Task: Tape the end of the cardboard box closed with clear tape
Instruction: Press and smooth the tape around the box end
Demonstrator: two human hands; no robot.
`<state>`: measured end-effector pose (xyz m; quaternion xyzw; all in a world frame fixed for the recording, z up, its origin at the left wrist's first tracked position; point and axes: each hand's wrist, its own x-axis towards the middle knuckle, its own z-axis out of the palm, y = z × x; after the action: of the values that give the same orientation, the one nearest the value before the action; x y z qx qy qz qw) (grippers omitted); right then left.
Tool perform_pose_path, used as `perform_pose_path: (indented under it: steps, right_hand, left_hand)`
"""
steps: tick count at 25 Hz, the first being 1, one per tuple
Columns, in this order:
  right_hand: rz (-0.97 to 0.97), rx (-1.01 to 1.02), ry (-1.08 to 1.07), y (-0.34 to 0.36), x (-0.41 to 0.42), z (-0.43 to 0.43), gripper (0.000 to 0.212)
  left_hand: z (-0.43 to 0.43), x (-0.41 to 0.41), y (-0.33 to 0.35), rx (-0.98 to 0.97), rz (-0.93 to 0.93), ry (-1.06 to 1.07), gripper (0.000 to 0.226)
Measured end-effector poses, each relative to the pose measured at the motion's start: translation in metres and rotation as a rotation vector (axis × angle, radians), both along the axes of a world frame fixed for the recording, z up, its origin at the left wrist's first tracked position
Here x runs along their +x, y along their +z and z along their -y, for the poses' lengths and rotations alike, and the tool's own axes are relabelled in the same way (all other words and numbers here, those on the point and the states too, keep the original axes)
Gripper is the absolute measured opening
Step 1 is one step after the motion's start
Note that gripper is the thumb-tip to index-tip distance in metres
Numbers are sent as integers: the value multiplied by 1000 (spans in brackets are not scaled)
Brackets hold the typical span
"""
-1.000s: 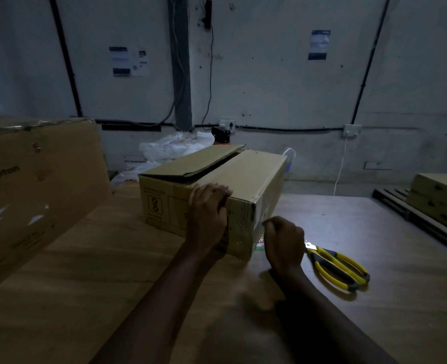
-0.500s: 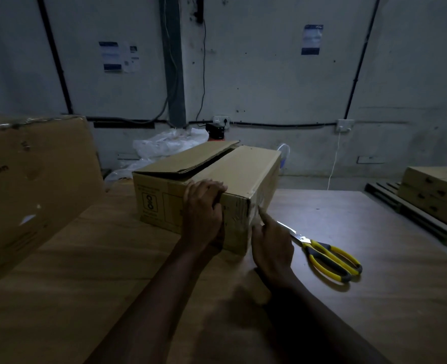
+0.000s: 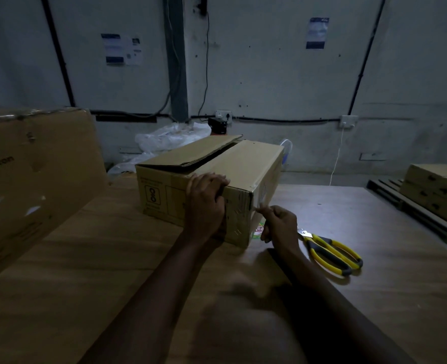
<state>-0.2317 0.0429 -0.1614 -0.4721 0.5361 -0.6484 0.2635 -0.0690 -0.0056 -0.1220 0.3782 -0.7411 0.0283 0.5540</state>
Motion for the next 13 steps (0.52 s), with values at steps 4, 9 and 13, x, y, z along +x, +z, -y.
perform_pose_path:
  steps: [4, 9, 13]
  right_hand:
    - [57, 93, 238, -1, -6, 5, 18]
    - [45, 123, 227, -12, -9, 20, 38]
    - [-13, 145, 271, -15, -12, 25, 52]
  left_hand:
    - [-1, -1, 0, 7, -4, 8, 39]
    - [-1, -4, 0, 21, -55, 3, 37]
    - [0, -2, -1, 23, -69, -5, 37]
